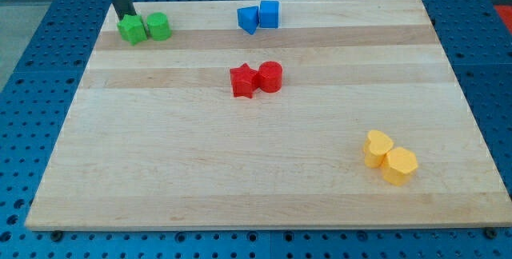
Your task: Move the green star to the left center
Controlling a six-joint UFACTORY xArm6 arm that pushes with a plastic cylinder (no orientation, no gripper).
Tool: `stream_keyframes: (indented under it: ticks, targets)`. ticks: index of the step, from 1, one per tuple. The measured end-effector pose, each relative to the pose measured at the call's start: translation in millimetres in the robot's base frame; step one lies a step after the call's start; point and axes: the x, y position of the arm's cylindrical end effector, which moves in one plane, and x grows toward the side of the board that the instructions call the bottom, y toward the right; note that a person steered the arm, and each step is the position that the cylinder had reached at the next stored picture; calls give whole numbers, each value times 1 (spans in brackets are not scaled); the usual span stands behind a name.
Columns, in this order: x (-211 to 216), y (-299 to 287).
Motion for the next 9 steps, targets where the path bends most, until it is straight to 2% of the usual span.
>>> stream_keyframes:
  ticks: [3, 7, 9]
  targets:
    - [15, 21]
    - [95, 21]
    - [113, 21]
